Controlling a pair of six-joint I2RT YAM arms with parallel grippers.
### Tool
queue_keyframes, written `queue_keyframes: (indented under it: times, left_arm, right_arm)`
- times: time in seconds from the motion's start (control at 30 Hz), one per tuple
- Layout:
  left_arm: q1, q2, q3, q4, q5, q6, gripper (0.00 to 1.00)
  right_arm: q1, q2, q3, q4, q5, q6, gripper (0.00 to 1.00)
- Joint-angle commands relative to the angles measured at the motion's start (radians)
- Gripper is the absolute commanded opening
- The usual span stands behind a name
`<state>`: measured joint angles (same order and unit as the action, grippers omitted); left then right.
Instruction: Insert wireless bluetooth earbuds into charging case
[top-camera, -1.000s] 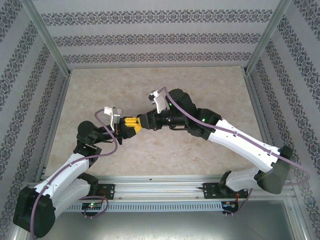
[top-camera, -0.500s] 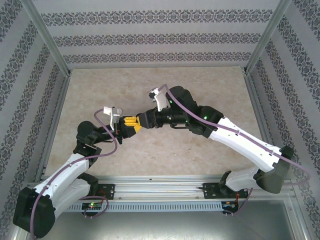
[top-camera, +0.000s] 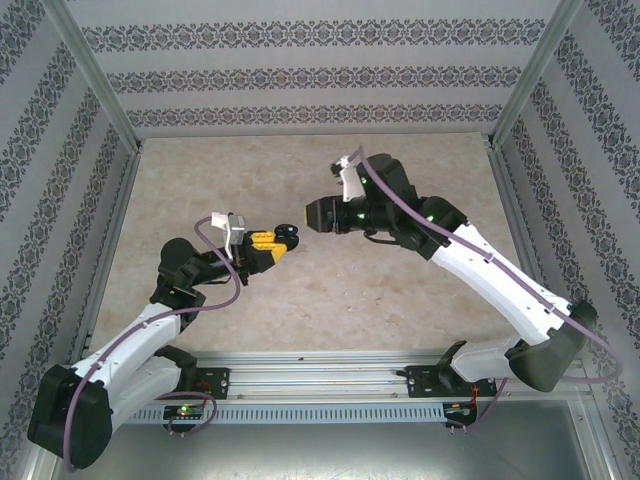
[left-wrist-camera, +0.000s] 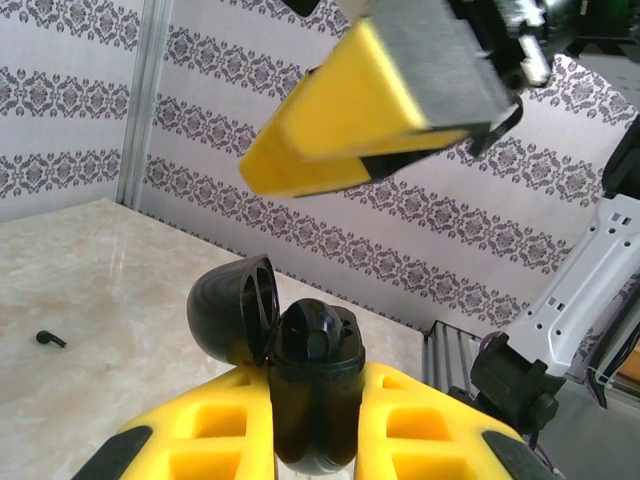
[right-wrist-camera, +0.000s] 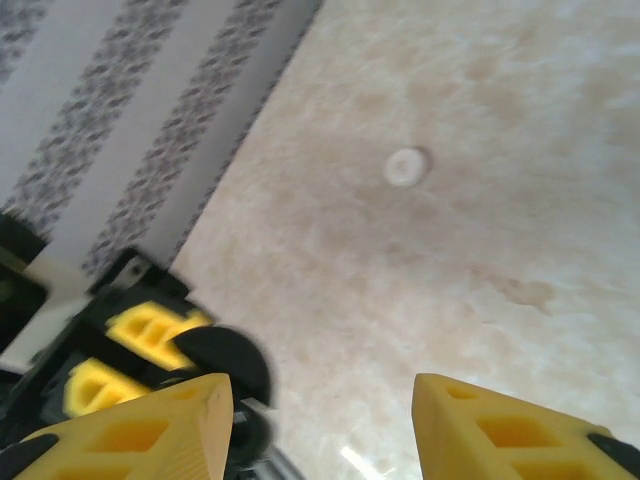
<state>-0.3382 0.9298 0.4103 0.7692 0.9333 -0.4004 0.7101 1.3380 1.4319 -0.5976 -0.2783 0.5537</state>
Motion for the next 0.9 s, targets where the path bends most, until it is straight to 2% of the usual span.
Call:
queue_keyframes:
  times: [0.0, 0.23, 0.4, 0.57, 0.87]
  left_arm:
    - [0.007, 0.022, 0.042, 0.0, -0.007, 0.041, 0.0]
    - [0.005, 0.131, 0.073, 0.067, -0.006, 0.04, 0.0]
    - [0.004, 0.165, 0.092, 0.03, -0.013, 0.077, 0.0]
    - [0.004, 0.179, 0.102, -0.055, -0.021, 0.156, 0.0]
    - [0.005, 0.253, 0.102, -0.041, -0.028, 0.191, 0.0]
  right_arm:
    - [-0.112, -0.005, -0.034, -0.069, -0.025, 0.061, 0.51]
    - [-0.314, 0.093, -0.087, -0.105, -0.013, -0.006, 0.51]
    - [-0.39, 0.262, -0.038, -0.119, 0.007, -0.079, 0.51]
    - [-0.416, 0.504, 0.124, -0.194, 0.057, -0.168, 0.52]
    - [-0.424, 0.88, 0.543, -0.402, 0.238, -0.28, 0.52]
